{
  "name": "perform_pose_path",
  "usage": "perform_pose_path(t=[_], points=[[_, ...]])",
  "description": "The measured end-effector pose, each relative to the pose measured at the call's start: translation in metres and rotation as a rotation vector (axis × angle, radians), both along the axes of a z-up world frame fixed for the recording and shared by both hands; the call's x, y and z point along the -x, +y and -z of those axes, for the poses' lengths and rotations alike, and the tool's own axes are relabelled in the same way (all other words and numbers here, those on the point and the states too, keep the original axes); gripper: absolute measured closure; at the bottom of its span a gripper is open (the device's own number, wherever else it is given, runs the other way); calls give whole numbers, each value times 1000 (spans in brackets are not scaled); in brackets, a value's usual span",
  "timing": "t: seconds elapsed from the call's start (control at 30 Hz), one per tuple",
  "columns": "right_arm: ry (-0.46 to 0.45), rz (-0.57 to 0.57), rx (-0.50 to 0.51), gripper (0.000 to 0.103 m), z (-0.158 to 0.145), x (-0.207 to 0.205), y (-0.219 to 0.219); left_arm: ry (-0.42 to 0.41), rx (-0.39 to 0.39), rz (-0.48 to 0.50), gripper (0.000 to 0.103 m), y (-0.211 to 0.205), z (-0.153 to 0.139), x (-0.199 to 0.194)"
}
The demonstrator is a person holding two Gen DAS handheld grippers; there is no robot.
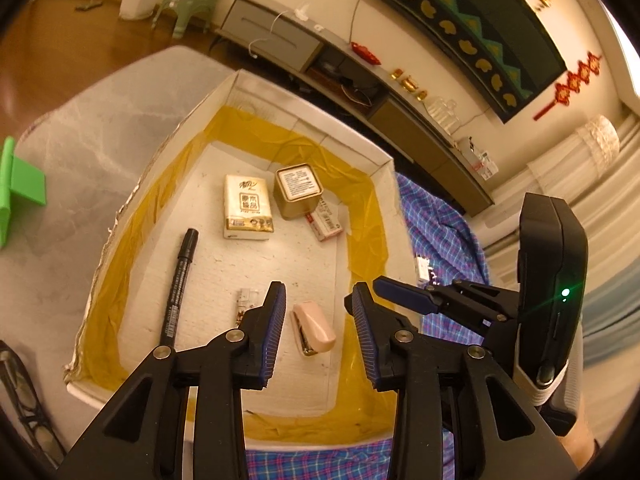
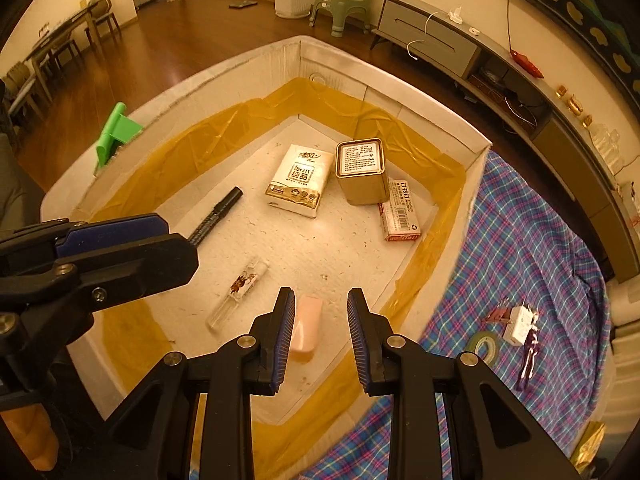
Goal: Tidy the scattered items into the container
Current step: 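Lower the stapler and lighter into the box and open both grippers, then move both grippers back over the items on the plaid shirt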
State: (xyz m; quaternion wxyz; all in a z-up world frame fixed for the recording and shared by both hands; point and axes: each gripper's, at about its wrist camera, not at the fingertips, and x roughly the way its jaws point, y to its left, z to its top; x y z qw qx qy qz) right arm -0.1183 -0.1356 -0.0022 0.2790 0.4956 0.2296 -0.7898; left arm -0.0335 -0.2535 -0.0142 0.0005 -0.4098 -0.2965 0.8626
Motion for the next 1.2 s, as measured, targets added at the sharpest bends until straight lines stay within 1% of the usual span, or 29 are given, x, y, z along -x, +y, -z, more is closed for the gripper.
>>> perform_pose_path(t=[0.2, 0.3, 0.43, 0.63, 0.77, 1.0, 1.2], points=[[6, 7, 71, 74, -18, -18, 20, 24, 114, -4, 66, 17, -16, -10], [19, 6, 126, 74, -28, -29, 31, 48, 171, -17, 66, 24, -25, -17], [73, 8, 231, 74, -47, -48, 51, 88, 206, -25, 66, 31, -36, -25], [112, 6, 355, 74, -61, -74, 78, 142, 285, -32, 64, 48, -51, -34], [135, -2, 423, 72, -64, -89, 96, 182, 312, -28, 63, 60, -60, -38], [198, -10, 492, 70, -66, -109, 125, 240, 375, -1, 62, 87, -69, -38], [206, 31, 578, 70, -59, -110, 162, 249, 376, 46, 62, 112, -65, -24]])
